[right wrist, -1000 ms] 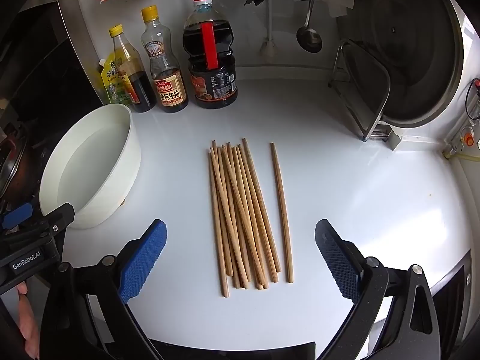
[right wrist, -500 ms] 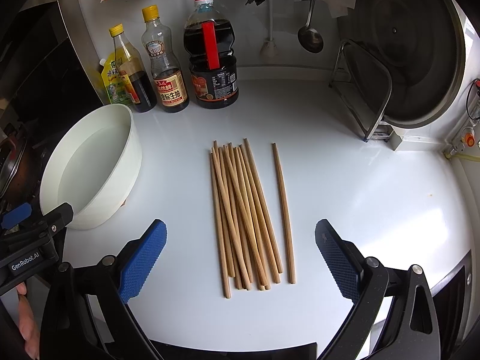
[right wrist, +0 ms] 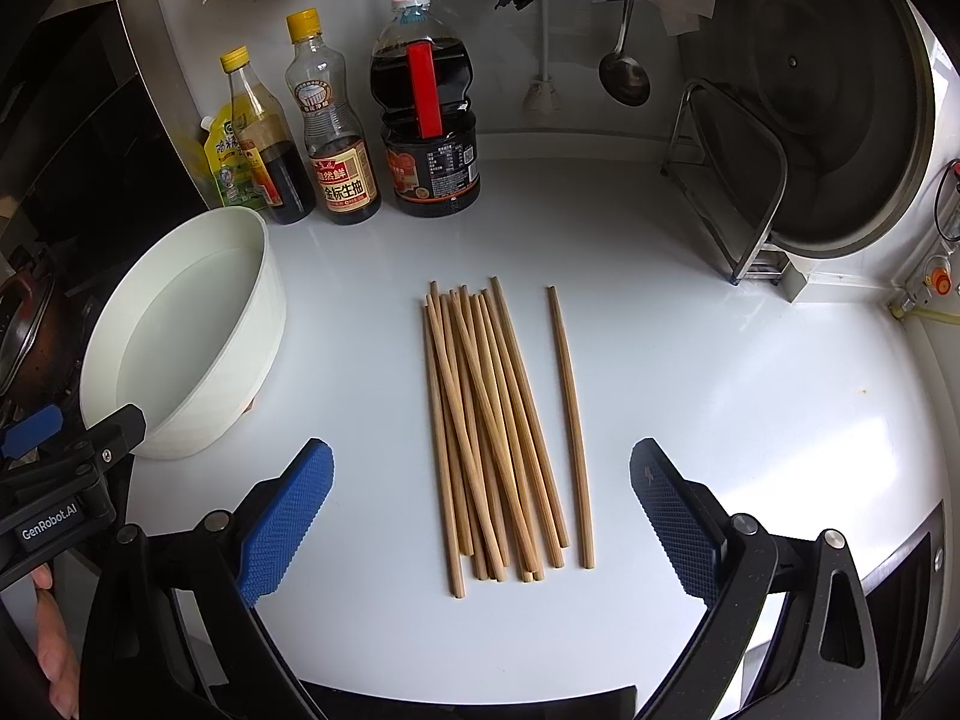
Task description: Organize utensils
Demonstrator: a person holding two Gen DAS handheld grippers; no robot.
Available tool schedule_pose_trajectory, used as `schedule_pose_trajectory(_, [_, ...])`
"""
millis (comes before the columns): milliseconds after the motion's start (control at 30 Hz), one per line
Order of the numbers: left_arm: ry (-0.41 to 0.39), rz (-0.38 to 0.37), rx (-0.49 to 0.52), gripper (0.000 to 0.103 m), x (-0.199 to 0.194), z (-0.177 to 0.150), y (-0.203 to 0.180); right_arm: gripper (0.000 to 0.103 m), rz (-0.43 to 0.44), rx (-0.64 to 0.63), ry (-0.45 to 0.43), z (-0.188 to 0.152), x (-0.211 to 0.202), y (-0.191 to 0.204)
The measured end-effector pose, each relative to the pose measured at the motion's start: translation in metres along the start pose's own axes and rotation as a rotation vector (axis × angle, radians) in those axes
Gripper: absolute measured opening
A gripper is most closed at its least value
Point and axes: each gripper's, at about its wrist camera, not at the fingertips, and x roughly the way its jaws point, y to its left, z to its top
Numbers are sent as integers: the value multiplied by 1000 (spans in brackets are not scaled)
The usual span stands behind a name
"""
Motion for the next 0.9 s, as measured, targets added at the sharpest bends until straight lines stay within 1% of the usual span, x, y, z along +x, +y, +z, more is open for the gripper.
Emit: schedule_pose_trajectory(900, [-1,1,-1,97,0,-3,-2,95,3,0,-6,0,1,1])
